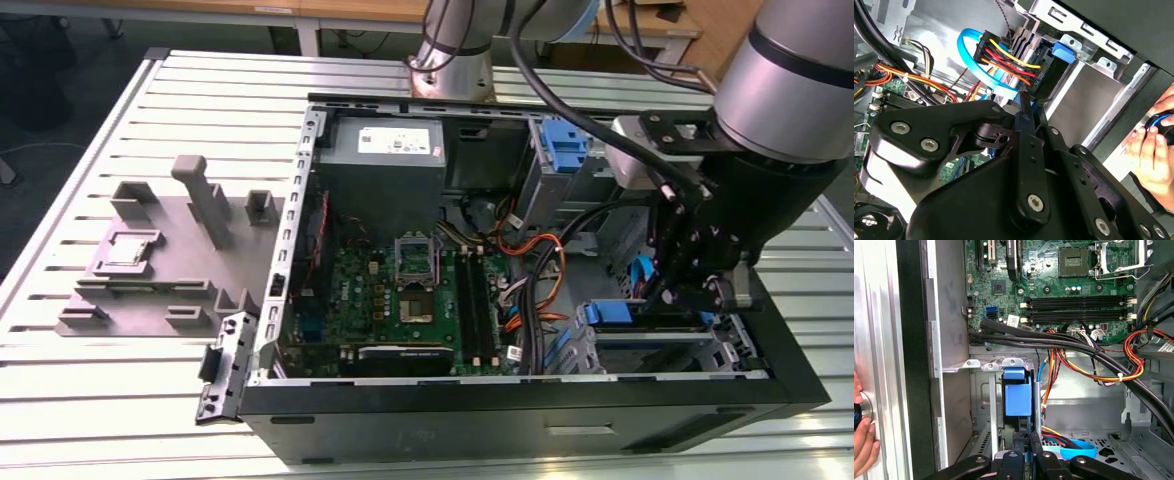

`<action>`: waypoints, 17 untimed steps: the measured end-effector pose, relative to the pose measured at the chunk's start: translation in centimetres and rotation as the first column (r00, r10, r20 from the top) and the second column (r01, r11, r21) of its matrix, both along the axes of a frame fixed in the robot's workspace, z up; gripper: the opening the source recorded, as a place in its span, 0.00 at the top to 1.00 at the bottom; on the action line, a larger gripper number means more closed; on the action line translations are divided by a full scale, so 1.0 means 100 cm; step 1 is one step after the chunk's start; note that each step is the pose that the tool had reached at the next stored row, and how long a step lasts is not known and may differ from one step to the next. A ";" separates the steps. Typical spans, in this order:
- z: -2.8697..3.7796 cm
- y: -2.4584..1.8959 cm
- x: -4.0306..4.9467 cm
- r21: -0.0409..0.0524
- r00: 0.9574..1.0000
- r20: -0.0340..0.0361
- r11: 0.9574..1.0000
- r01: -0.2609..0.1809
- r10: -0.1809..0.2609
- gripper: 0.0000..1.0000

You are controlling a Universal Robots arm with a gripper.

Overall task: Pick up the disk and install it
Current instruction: 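Insert the second disk wire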

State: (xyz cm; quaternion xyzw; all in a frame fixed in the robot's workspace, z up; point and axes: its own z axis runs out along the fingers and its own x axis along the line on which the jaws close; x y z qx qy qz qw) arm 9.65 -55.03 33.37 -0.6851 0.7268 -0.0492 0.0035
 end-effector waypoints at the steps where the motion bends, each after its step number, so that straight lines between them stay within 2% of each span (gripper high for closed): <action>1: -0.0003 0.0000 0.0000 0.001 1.000 0.000 1.000 0.000 0.000 0.84; 10: -0.0021 0.0000 0.0000 0.007 1.000 0.000 1.000 0.000 0.000 0.84; 17: 0.0037 -0.0001 0.0000 0.008 1.000 0.000 1.000 0.000 0.000 0.84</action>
